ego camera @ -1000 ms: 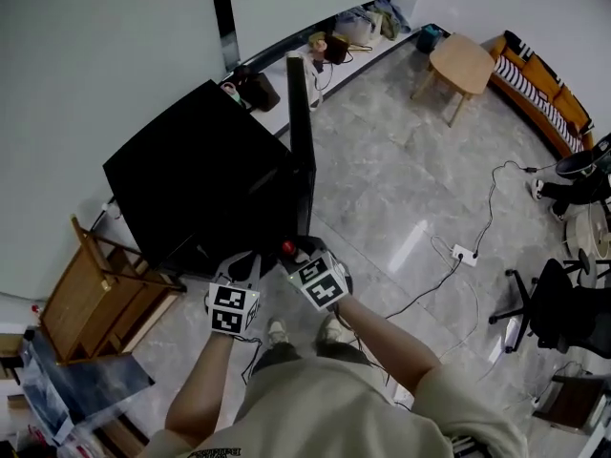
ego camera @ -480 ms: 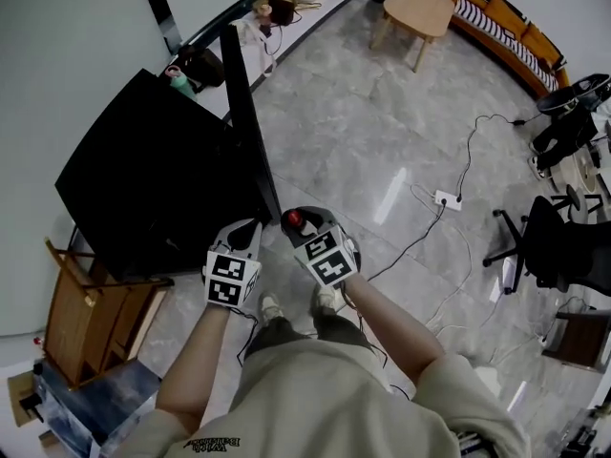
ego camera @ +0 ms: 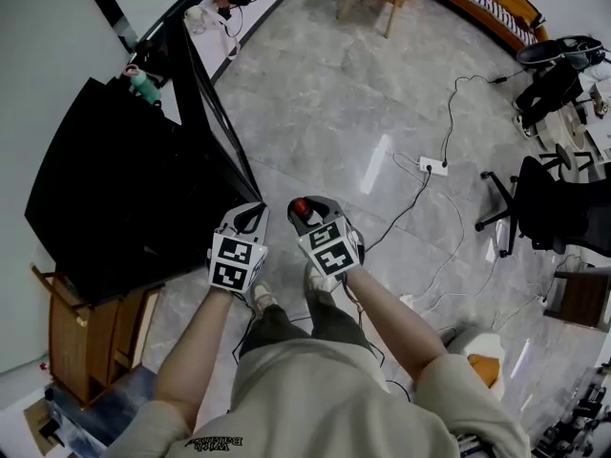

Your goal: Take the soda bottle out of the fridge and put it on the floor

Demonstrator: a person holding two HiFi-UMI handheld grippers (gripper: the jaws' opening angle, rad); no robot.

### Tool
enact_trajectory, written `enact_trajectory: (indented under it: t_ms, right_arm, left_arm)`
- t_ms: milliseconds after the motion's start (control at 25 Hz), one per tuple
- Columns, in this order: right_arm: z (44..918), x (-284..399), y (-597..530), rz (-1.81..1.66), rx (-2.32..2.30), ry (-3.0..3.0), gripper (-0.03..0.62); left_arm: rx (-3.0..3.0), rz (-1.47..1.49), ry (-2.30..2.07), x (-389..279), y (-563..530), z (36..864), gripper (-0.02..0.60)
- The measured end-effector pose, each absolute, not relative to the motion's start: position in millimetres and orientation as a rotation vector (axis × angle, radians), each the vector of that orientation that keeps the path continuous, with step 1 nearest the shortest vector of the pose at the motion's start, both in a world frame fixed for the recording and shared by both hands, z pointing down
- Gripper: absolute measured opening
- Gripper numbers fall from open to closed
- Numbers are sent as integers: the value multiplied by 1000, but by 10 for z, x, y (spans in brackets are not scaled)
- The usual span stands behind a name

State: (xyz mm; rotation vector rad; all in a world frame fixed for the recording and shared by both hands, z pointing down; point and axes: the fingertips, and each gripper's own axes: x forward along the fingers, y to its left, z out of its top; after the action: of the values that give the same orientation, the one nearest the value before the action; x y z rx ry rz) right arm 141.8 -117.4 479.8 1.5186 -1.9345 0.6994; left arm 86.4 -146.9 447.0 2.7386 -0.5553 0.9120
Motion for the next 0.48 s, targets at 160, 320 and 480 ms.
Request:
enact_trajectory:
  t_ms: [160,320,480]
  right_arm:
    - [5109,1647,-1091,782,1573,-1874,113]
    - [5523,1780,-1077,865,1569,-1825,112]
    - [6001,1869,-1105,919,1555,-1792,112]
  left_arm:
    - [2740,982,-497,1091,-1409,4736,8]
    - [2713,1050,-457,1233,-1400,5084,8]
    - [2668,1106,-434,1309,-1416,5531,8]
